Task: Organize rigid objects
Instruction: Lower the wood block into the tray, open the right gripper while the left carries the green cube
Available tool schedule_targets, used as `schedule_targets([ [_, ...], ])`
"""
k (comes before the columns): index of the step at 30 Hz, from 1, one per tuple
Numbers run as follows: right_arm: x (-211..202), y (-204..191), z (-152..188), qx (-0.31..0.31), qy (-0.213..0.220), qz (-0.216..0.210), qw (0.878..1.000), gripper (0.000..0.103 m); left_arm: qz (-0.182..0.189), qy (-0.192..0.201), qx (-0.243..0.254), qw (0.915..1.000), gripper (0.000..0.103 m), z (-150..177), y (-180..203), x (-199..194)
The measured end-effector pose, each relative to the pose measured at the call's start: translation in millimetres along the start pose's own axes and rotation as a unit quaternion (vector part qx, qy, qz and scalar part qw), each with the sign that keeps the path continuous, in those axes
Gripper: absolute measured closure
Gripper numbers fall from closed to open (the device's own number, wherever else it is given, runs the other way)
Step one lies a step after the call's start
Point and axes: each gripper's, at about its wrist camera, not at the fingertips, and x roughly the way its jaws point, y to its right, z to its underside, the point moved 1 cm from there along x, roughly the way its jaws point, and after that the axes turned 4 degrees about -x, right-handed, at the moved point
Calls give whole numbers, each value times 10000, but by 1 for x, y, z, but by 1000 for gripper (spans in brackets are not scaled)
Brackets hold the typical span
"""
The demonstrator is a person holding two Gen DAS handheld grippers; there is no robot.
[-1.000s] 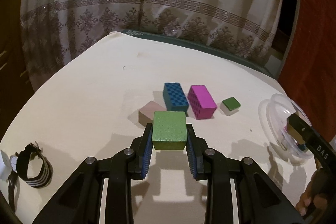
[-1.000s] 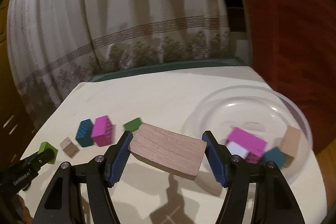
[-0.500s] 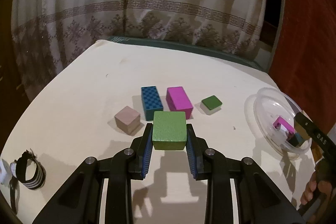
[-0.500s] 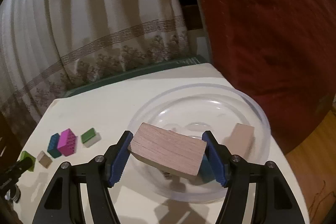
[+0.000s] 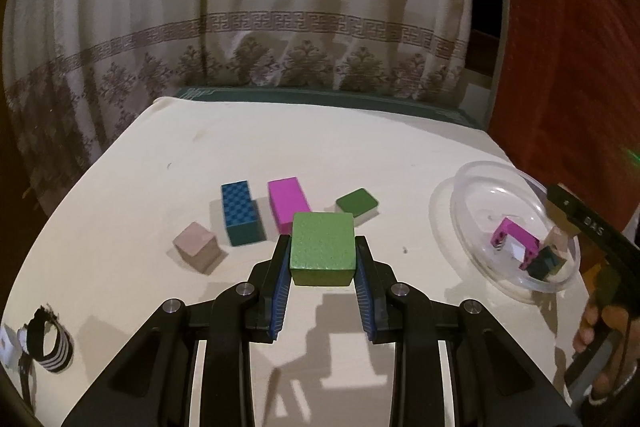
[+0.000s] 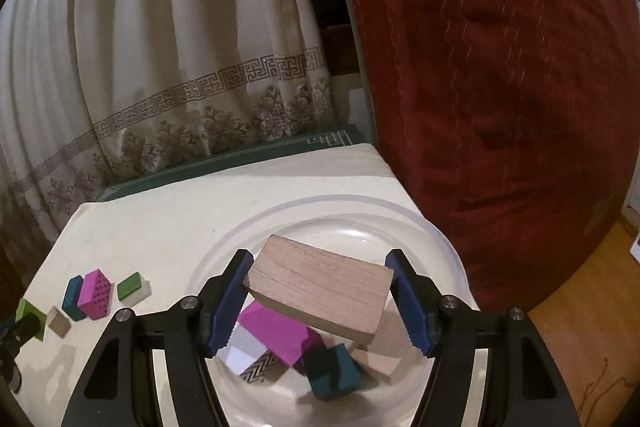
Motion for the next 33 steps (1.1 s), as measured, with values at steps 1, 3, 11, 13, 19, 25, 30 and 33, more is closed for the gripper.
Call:
schedule_targets([
  [1, 0, 2, 0, 49, -7, -13, 10000, 23, 13, 3, 26, 10000, 73, -1, 3, 0],
  [3, 1, 5, 2, 98, 12, -15, 10000, 22, 42, 10, 59, 10000, 73, -2, 7, 1],
  [11, 3, 14, 7, 168, 101, 53, 9998, 22, 439, -178, 108, 9988, 73, -8, 33, 16],
  [13, 2, 17, 6, 230, 132, 57, 9996, 22, 542, -180, 170, 9982, 73, -11, 41, 19],
  [19, 0, 23, 7, 389, 209, 73, 9990, 22, 1006, -264, 374, 9939, 73, -20, 74, 32],
  [25, 1, 27, 9, 505, 215, 45, 9985, 22, 1291, -361, 537, 9895, 73, -28, 106, 48],
  [30, 2, 29, 10, 561, 207, 22, 9982, 22, 1437, -393, 633, 9868, 73, -34, 125, 57],
  [33, 2, 30, 10, 575, 208, -8, 9981, 22, 1524, -364, 711, 9851, 73, -38, 136, 60],
])
